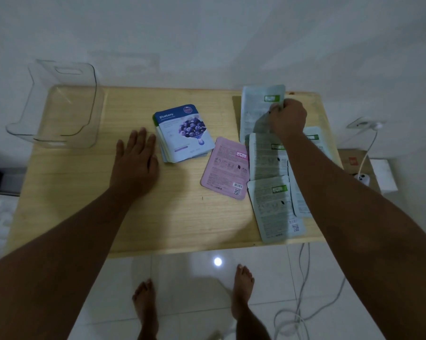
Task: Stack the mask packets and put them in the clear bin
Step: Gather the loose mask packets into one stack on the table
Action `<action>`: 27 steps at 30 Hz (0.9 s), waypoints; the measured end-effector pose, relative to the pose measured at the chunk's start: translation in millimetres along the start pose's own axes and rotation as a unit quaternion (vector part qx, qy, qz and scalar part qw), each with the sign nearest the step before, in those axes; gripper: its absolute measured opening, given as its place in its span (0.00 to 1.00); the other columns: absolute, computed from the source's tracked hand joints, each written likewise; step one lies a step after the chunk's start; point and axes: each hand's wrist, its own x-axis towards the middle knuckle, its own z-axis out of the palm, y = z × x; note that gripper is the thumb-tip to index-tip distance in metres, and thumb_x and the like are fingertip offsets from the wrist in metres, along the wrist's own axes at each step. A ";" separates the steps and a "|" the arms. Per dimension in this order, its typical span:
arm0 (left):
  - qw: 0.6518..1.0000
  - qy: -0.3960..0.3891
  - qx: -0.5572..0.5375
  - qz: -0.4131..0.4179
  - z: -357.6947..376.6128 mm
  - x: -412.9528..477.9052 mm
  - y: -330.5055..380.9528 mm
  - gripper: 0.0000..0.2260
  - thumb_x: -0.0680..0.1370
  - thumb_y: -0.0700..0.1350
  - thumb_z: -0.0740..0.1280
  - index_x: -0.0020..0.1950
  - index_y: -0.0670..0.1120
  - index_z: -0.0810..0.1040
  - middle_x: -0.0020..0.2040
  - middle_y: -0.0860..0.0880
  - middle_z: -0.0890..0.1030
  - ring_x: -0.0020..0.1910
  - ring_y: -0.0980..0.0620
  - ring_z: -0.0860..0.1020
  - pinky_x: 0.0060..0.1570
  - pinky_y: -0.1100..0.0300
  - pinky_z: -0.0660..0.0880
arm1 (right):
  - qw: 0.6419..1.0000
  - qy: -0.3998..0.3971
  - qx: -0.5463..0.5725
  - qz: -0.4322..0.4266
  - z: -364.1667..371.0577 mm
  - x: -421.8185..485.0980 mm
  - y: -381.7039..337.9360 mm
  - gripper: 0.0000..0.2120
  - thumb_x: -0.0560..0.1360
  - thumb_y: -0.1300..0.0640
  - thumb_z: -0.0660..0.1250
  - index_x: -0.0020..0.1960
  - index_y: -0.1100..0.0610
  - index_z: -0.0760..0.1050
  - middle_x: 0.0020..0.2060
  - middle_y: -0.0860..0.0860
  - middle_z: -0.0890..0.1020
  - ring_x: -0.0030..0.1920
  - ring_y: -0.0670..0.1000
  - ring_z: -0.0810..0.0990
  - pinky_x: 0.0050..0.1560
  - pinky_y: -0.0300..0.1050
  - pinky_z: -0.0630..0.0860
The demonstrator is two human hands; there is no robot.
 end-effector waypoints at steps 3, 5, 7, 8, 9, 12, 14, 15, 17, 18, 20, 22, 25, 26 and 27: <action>1.000 -0.003 0.002 -0.003 -0.2 0.6 -1.1 0.28 0.80 0.52 0.50 0.80 0.44 0.59 0.81 0.43 0.57 0.81 0.43 0.52 0.76 0.41 0.45 | 0.994 0.019 -0.033 -0.101 -11.1 -2.1 -24.1 0.14 0.78 0.54 0.61 0.51 0.60 0.83 0.46 0.60 0.86 0.49 0.60 0.84 0.46 0.41 0.73; 1.000 -0.005 0.001 -0.004 -0.8 0.7 0.3 0.28 0.80 0.53 0.50 0.80 0.44 0.59 0.82 0.43 0.56 0.81 0.43 0.51 0.76 0.41 0.45 | 0.988 0.012 -0.052 -0.144 -16.7 -3.1 -40.2 0.14 0.78 0.55 0.62 0.50 0.60 0.84 0.45 0.59 0.86 0.47 0.59 0.84 0.46 0.41 0.74; 1.000 -0.006 -0.001 -0.004 -1.5 0.4 1.7 0.28 0.80 0.53 0.49 0.80 0.44 0.59 0.82 0.43 0.56 0.81 0.44 0.51 0.77 0.41 0.45 | 0.983 -0.013 -0.066 -0.173 -17.6 -6.7 -56.3 0.14 0.77 0.56 0.62 0.49 0.60 0.84 0.43 0.59 0.86 0.46 0.58 0.84 0.46 0.40 0.75; 1.000 -0.008 -0.001 -0.004 -2.1 0.1 2.0 0.29 0.80 0.53 0.49 0.80 0.44 0.59 0.82 0.43 0.56 0.81 0.44 0.51 0.77 0.41 0.45 | 0.981 -0.027 -0.073 -0.180 -16.2 -10.5 -64.7 0.13 0.77 0.57 0.62 0.49 0.60 0.85 0.43 0.60 0.86 0.45 0.58 0.85 0.45 0.39 0.74; 1.000 -0.009 -0.001 -0.004 -2.3 -0.1 2.3 0.29 0.80 0.53 0.49 0.80 0.44 0.59 0.82 0.43 0.56 0.81 0.44 0.51 0.77 0.41 0.45 | 0.978 -0.038 -0.079 -0.188 -12.7 -15.5 -73.4 0.13 0.76 0.57 0.62 0.49 0.60 0.85 0.42 0.60 0.86 0.45 0.59 0.85 0.44 0.38 0.74; 1.000 -0.008 0.001 -0.002 -2.3 -0.4 1.6 0.29 0.80 0.53 0.48 0.80 0.44 0.59 0.82 0.42 0.56 0.81 0.43 0.51 0.77 0.40 0.45 | 0.969 -0.078 -0.119 -0.203 9.7 -34.1 -102.2 0.14 0.75 0.57 0.63 0.54 0.61 0.83 0.46 0.60 0.85 0.48 0.59 0.85 0.46 0.41 0.77; 1.000 -0.012 0.001 -0.001 -3.0 -0.1 0.5 0.29 0.80 0.53 0.48 0.80 0.44 0.59 0.82 0.43 0.56 0.81 0.43 0.51 0.77 0.40 0.46 | 0.962 -0.121 -0.127 -0.208 26.8 -51.4 -121.5 0.14 0.74 0.58 0.65 0.55 0.63 0.80 0.50 0.60 0.84 0.50 0.58 0.84 0.45 0.41 0.76; 1.000 -0.015 0.000 -0.002 -3.1 0.0 0.4 0.29 0.80 0.53 0.47 0.80 0.44 0.59 0.82 0.43 0.55 0.81 0.43 0.50 0.77 0.41 0.45 | 0.959 -0.145 -0.123 -0.209 34.7 -60.3 -130.0 0.13 0.73 0.58 0.66 0.54 0.63 0.79 0.51 0.60 0.83 0.49 0.58 0.84 0.44 0.41 0.75; 1.000 -0.018 -0.001 -0.003 -3.3 0.1 0.7 0.29 0.80 0.53 0.47 0.80 0.45 0.58 0.82 0.43 0.54 0.81 0.44 0.50 0.77 0.41 0.45 | 0.954 -0.183 -0.111 -0.209 51.1 -76.0 -142.5 0.09 0.72 0.59 0.69 0.51 0.60 0.75 0.52 0.59 0.81 0.49 0.57 0.83 0.44 0.43 0.78; 1.000 -0.018 0.000 -0.002 -3.4 0.1 0.9 0.29 0.81 0.53 0.47 0.80 0.45 0.58 0.82 0.43 0.54 0.81 0.44 0.49 0.77 0.41 0.45 | 0.952 -0.197 -0.111 -0.206 58.8 -83.3 -147.3 0.08 0.71 0.59 0.68 0.49 0.58 0.74 0.52 0.59 0.80 0.50 0.57 0.83 0.46 0.44 0.80; 1.000 -0.018 0.002 -0.001 -3.6 -0.5 0.8 0.28 0.80 0.52 0.48 0.80 0.45 0.58 0.82 0.43 0.54 0.81 0.43 0.50 0.77 0.41 0.45 | 0.945 -0.216 -0.124 -0.210 74.0 -96.3 -152.8 0.11 0.72 0.57 0.68 0.53 0.59 0.74 0.56 0.58 0.79 0.54 0.57 0.82 0.49 0.45 0.78; 1.000 -0.017 -0.001 -0.001 -4.3 -1.0 0.9 0.28 0.80 0.52 0.49 0.80 0.45 0.59 0.82 0.43 0.56 0.81 0.43 0.51 0.76 0.40 0.46 | 0.941 -0.230 -0.128 -0.214 86.1 -106.5 -154.5 0.20 0.73 0.50 0.69 0.60 0.60 0.73 0.60 0.58 0.77 0.58 0.58 0.80 0.53 0.46 0.76; 1.000 -0.017 -0.002 0.001 -4.5 -1.0 0.0 0.29 0.79 0.52 0.49 0.79 0.45 0.60 0.81 0.43 0.57 0.81 0.42 0.53 0.76 0.39 0.47 | 0.939 -0.206 -0.149 -0.230 93.4 -110.3 -147.4 0.20 0.74 0.46 0.66 0.62 0.56 0.74 0.60 0.55 0.78 0.60 0.57 0.79 0.54 0.47 0.74; 1.000 -0.018 0.000 0.001 -4.4 -0.8 -0.5 0.29 0.79 0.52 0.49 0.79 0.45 0.60 0.81 0.43 0.57 0.81 0.42 0.53 0.76 0.39 0.47 | 0.938 -0.195 -0.161 -0.235 95.9 -108.2 -141.8 0.19 0.75 0.46 0.65 0.62 0.53 0.75 0.59 0.54 0.78 0.60 0.57 0.78 0.55 0.48 0.74; 1.000 -0.019 0.002 0.000 -4.2 -0.7 -1.2 0.29 0.79 0.52 0.49 0.79 0.45 0.60 0.81 0.43 0.57 0.81 0.42 0.53 0.76 0.39 0.47 | 0.936 -0.191 -0.172 -0.242 97.8 -106.5 -134.9 0.19 0.75 0.45 0.65 0.63 0.50 0.75 0.60 0.54 0.76 0.62 0.57 0.75 0.57 0.51 0.73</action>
